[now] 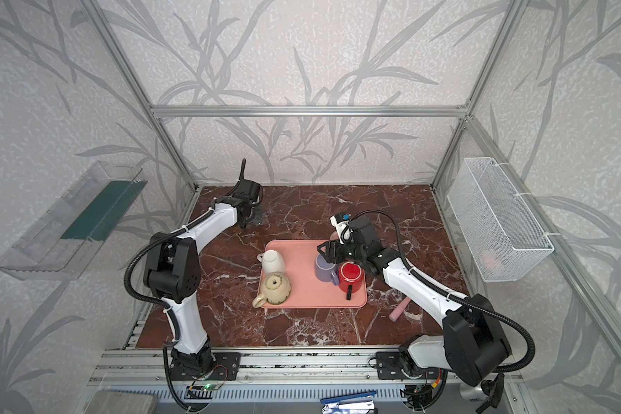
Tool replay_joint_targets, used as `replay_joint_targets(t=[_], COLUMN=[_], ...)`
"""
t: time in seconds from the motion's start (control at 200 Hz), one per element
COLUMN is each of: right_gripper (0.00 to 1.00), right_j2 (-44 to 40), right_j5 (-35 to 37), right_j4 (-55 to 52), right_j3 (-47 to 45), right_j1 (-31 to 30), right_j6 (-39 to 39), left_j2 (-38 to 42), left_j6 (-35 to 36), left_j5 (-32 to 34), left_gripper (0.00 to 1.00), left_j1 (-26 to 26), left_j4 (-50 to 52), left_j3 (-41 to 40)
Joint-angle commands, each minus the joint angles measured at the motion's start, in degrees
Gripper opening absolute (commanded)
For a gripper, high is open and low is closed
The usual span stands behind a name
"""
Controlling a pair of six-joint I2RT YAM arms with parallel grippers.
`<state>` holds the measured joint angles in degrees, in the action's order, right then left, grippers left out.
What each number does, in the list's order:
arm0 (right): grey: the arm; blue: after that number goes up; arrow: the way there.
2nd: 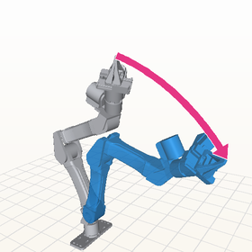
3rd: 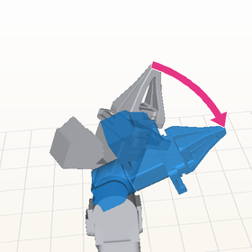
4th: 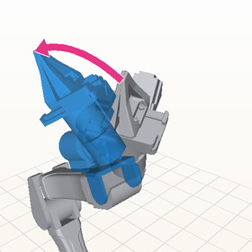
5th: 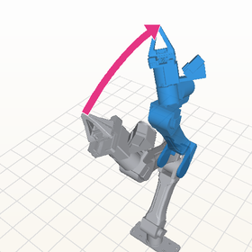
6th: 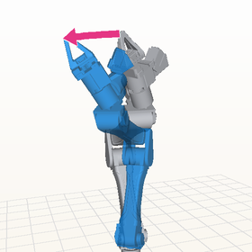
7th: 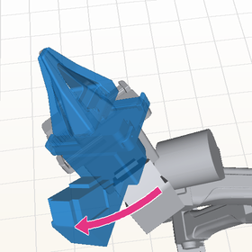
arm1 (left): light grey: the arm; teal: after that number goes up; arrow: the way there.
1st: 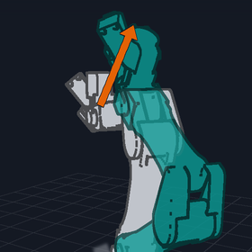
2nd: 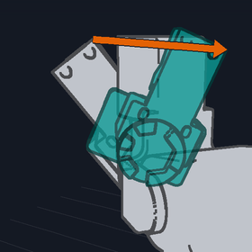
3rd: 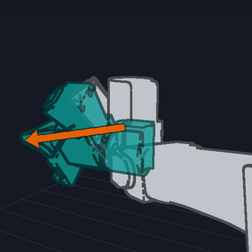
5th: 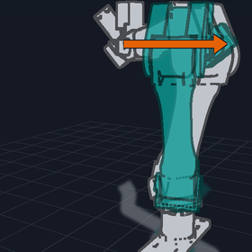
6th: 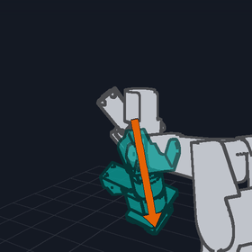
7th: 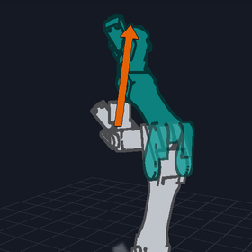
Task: Turn the mug right side up
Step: Place the mug at the top-left of the table.
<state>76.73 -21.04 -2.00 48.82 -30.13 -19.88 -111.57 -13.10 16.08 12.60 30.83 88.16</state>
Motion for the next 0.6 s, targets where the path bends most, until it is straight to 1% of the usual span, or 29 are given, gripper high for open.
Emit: replay_joint_targets(t=[0.0, 0.6], right_gripper=[0.63, 0.63], right_j2=[0.1, 3.1], right_j5=[-0.8, -1.9], right_j4=[-0.1, 0.1], right_j3=[1.1, 2.2], right_j1=[-0.3, 0.0], right_j6=[0.1, 0.0], left_j2=[-0.3, -6.1], left_j6=[-0.7, -1.6], left_j5=[0.4, -2.1], left_gripper=[0.00, 0.00], left_j1=[-0.8, -2.4], left_j4=[-3.7, -4.5], left_j3=[3.0, 6.3])
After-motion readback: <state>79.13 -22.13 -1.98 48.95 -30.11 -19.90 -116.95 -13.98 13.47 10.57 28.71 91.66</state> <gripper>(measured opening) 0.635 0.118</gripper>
